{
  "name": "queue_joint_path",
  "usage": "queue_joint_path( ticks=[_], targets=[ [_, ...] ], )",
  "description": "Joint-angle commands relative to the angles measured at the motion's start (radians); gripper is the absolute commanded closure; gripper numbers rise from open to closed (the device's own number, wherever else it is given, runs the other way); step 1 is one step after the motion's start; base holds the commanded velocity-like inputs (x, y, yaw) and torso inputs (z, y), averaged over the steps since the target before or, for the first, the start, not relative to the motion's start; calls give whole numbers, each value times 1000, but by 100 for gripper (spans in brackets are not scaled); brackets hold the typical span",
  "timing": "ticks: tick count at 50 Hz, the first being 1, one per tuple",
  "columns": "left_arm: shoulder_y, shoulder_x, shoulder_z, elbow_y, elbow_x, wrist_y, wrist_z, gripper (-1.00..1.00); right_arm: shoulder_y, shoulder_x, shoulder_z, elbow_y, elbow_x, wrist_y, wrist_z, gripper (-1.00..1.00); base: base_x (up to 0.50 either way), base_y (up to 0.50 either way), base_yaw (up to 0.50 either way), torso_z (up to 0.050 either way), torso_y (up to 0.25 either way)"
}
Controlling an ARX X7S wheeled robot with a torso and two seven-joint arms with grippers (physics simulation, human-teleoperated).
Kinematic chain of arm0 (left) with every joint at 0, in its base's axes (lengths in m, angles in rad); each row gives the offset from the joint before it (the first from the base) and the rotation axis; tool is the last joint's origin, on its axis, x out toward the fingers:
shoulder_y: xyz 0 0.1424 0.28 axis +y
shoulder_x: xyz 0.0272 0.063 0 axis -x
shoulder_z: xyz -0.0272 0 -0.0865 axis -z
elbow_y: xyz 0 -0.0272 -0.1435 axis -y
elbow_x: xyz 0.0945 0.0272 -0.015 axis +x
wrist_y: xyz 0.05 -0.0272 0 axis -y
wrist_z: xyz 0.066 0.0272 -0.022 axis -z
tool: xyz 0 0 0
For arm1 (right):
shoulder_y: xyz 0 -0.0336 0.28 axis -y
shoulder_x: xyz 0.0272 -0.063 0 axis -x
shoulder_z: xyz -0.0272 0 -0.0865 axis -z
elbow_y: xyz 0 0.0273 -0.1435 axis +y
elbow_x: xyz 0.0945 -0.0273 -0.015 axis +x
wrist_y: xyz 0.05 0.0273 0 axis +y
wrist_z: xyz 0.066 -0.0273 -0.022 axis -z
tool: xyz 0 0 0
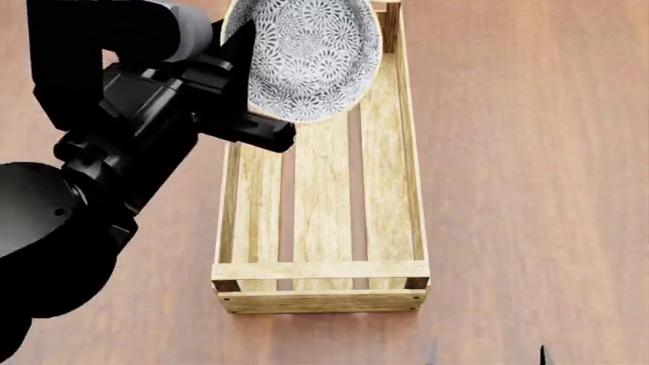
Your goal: Stack the right bowl on the left bowl and place them in the tray.
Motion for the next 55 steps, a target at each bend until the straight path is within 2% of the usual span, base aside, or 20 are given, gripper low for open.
queue_joint_path(
  ticks=[1, 7, 11, 21, 55],
  targets=[
    [-62, 126, 19, -185, -21, 4, 23, 100, 3, -1, 7, 18, 9, -8, 3, -100, 0, 0, 0, 0, 0],
    [-79, 168, -7, -335, -54, 14, 26, 100, -11, 6, 11, 13, 9, -15, 7, -100, 0, 0, 0, 0, 0],
    [-106, 191, -56, -513, -104, 26, 12, 100, -13, 7, 10, 8, 5, -12, 8, -100, 0, 0, 0, 0, 0],
    [-133, 193, -41, -709, -173, 105, -34, 100, -23, 12, 8, -9, -4, -3, 17, -100, 0, 0, 0, 0, 1],
    [-142, 190, 153, -812, -306, 197, -66, 100, -43, 19, 11, -10, -6, -24, 24, -100, 0, 0, 0, 0, 1]
  ],
)
